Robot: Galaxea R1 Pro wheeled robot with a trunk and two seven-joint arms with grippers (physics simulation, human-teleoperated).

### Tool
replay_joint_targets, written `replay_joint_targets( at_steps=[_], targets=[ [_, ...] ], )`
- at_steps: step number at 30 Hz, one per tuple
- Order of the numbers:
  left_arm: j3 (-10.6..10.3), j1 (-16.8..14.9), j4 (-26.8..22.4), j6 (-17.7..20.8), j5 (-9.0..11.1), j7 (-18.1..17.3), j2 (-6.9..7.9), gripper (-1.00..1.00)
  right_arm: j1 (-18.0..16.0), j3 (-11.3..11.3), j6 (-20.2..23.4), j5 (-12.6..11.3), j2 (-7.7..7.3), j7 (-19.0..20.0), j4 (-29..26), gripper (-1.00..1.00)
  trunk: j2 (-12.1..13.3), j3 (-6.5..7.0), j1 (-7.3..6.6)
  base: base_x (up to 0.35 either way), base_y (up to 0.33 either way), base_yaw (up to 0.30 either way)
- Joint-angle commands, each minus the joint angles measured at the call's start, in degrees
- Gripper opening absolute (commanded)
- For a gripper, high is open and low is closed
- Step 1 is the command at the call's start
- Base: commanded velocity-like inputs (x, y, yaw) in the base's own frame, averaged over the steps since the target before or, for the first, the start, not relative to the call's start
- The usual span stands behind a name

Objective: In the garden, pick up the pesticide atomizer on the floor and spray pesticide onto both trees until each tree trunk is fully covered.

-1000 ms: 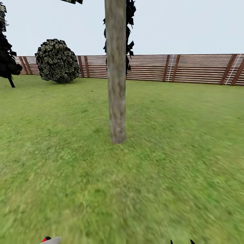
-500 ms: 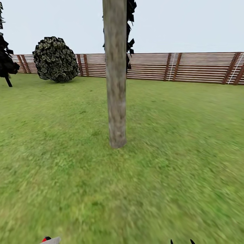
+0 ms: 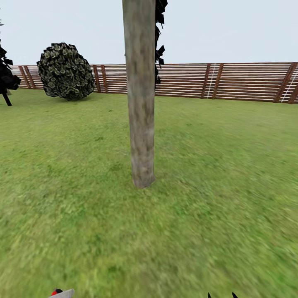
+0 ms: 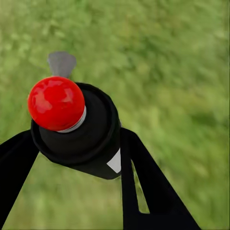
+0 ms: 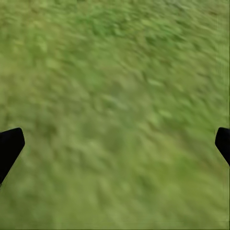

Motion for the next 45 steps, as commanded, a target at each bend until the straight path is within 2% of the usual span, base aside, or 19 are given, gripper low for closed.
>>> replay_joint_targets(
  at_steps=[1,40,43,45],
  targets=[
    [0.01,-0.04,0.04,-0.19,0.04,0.10,0.00,-1.00,-0.03,-0.17,-0.16,0.19,0.02,0.06,0.02,1.00,-0.02,-0.05,0.03,0.340,0.000,0.000],
    [0.22,-0.04,0.00,-0.18,0.50,0.10,0.27,-1.00,-0.03,-0.15,-0.19,0.23,0.10,0.20,-0.22,1.00,-0.02,-0.05,0.03,0.327,-0.040,0.000],
    [-0.29,-0.28,-0.01,0.22,-0.90,0.06,0.44,-1.00,-0.05,-0.05,-0.02,1.43,0.09,0.48,-2.12,1.00,-0.02,-0.05,0.03,0.039,0.005,0.000],
    [-1.10,-0.46,-0.03,0.36,-3.73,-0.04,0.61,-1.00,-0.43,-0.01,0.71,4.98,0.04,1.01,-3.54,1.00,-0.02,-0.05,0.03,0.011,0.001,0.000]
  ],
)
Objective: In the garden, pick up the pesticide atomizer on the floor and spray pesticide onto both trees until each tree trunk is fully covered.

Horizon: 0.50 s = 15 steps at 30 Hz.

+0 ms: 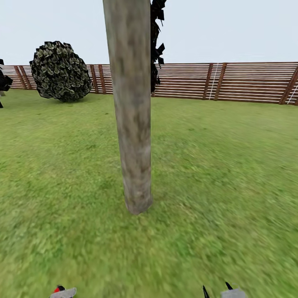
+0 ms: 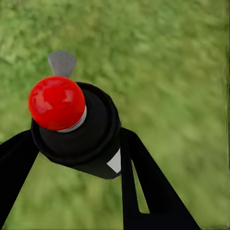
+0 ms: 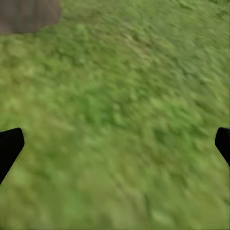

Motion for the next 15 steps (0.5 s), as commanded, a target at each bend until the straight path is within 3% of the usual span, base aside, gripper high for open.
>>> replay_joint_targets(
  at_steps=[1,3,4,6,8,10,15],
  targets=[
    [-0.63,-0.13,0.04,-0.11,-3.16,-0.24,0.15,-1.00,-0.87,-0.09,1.47,4.35,0.03,0.97,-0.99,1.00,-0.02,-0.05,-0.01,0.004,0.001,0.000],
    [-1.76,-0.29,-0.35,-0.03,-8.20,-2.18,0.60,-1.00,-2.96,0.05,5.54,10.90,0.05,3.02,-2.79,1.00,-0.02,-0.05,-0.01,0.002,0.000,0.000],
    [-2.22,-0.43,-0.71,0.00,-12.15,-5.22,1.33,-1.00,-4.65,0.10,8.81,15.12,0.10,5.08,-3.99,1.00,-0.02,-0.05,-0.01,0.000,0.000,0.000],
    [-2.53,-1.65,-1.00,0.08,-17.30,-11.97,2.94,-1.00,-6.95,0.13,12.50,18.89,0.24,8.67,-5.02,1.00,-0.02,-0.05,-0.01,0.000,0.000,0.000],
    [-2.66,-4.41,-1.07,0.36,-22.23,-21.40,4.33,-1.00,-9.84,0.14,14.94,20.71,0.38,13.17,-5.53,1.00,-0.02,-0.05,-0.01,0.000,0.000,0.000],
    [-2.78,-10.64,-1.04,2.19,-29.62,-36.99,5.36,-1.00,-15.34,0.22,17.75,22.12,0.66,22.72,-5.84,1.00,-0.02,-0.05,-0.01,0.000,0.000,0.000],
    [-2.75,-18.27,-1.56,9.36,-41.41,-54.23,5.26,-1.00,-22.72,0.23,22.63,26.10,1.38,37.76,-6.04,1.00,-0.02,-0.05,-0.01,0.000,0.000,0.000]
  ],
)
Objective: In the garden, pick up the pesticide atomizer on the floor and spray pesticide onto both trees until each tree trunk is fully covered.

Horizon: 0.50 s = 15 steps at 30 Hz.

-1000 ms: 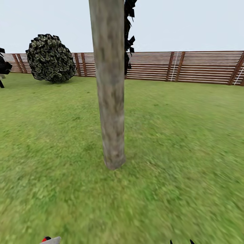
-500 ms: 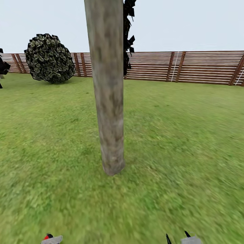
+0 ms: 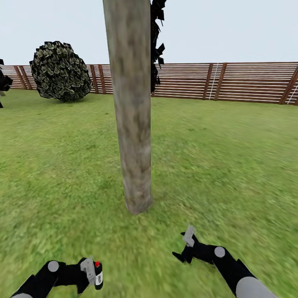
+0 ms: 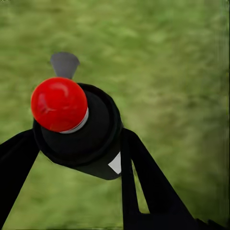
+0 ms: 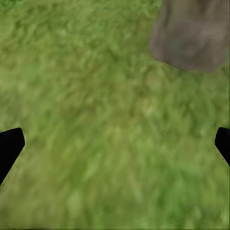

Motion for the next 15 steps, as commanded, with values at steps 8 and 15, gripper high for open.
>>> replay_joint_targets(
  at_steps=[8,15],
  targets=[
    [0.52,-2.81,-4.66,1.61,-5.83,-11.98,-0.73,-1.00,-3.40,-0.12,3.43,3.67,5.03,6.29,-0.87,1.00,-0.02,-0.06,-0.01,0.000,0.000,0.000],
    [0.30,-2.78,-5.13,1.50,-6.37,-12.88,-1.55,-1.00,-3.53,-0.02,3.64,4.09,7.28,6.57,-1.14,1.00,-0.02,-0.06,-0.01,0.000,0.000,0.000]
  ],
)
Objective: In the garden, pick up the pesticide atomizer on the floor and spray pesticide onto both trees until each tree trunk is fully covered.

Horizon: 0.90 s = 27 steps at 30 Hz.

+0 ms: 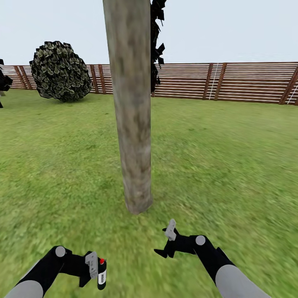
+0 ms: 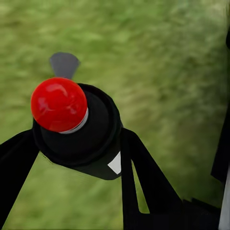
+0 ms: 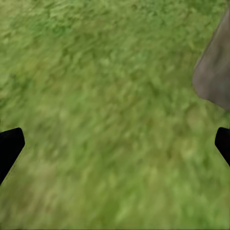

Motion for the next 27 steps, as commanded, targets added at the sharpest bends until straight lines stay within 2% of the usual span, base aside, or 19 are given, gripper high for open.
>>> replay_joint_targets(
  at_steps=[1,3,4,6,9,10,11,12,18,22,27],
  targets=[
    [-0.07,-0.07,-0.05,-0.59,-0.74,-0.20,-0.39,-1.00,-0.02,-0.05,-0.28,0.51,0.13,0.13,-0.07,1.00,-0.02,-0.05,-0.01,0.000,0.000,0.000],
    [-1.36,-0.10,-0.06,-0.54,-1.05,-0.21,-0.92,-1.00,-0.03,0.65,-0.27,0.54,0.26,0.42,-0.10,1.00,-0.02,-0.05,-0.01,0.000,0.000,0.000],
    [-3.00,-0.11,-0.06,-0.43,-1.26,-0.12,-1.39,-1.00,-0.03,2.20,-0.30,0.52,0.33,0.93,-0.11,-1.00,-0.02,-0.05,-0.01,0.000,0.000,0.000],
    [-4.77,-0.17,-0.08,-0.33,-1.38,0.13,-2.21,-1.00,-0.03,4.91,-0.31,0.50,0.37,1.45,-0.11,-1.00,-0.02,-0.05,-0.01,0.000,0.000,0.000],
    [-5.98,-0.20,-0.24,-0.35,-1.52,0.34,-3.92,-1.00,-0.03,8.53,-0.21,0.50,0.72,1.74,-0.30,-1.00,-0.02,-0.05,-0.01,0.000,0.000,0.000],
    [-6.46,-0.28,-0.31,-0.44,-1.65,0.39,-5.88,-1.00,-0.03,9.75,-0.18,0.57,2.23,1.81,-0.58,-1.00,-0.02,-0.05,-0.01,0.000,0.000,0.000],
    [-7.27,-0.38,-0.44,-0.41,-1.98,0.39,-6.89,-1.00,-0.06,9.90,-0.16,0.58,2.64,1.81,-0.95,-1.00,-0.02,-0.05,-0.01,0.000,0.000,0.000],
    [-7.75,-0.41,-0.72,-0.37,-2.14,0.42,-7.30,-1.00,-0.05,9.95,-0.13,0.56,2.87,1.82,-1.35,-1.00,-0.02,-0.05,-0.01,0.000,0.000,0.000],
    [-8.80,-0.47,-3.74,-0.27,-2.50,0.48,-9.03,-1.00,-0.03,10.63,-0.09,0.54,4.65,2.07,-2.47,-1.00,-0.02,-0.05,-0.01,0.000,0.000,0.000],
    [-8.84,-0.47,-4.45,-0.21,-2.50,0.59,-9.52,-1.00,-0.04,12.23,-0.09,0.50,5.08,2.08,-2.49,-1.00,-0.02,-0.05,-0.01,0.000,0.000,0.000],
    [-8.83,-0.55,-5.63,-0.18,-2.43,0.65,-9.67,-1.00,-0.03,12.83,-0.09,0.47,5.23,2.08,-2.50,-1.00,-0.02,-0.05,-0.01,0.000,0.000,0.000]
  ],
)
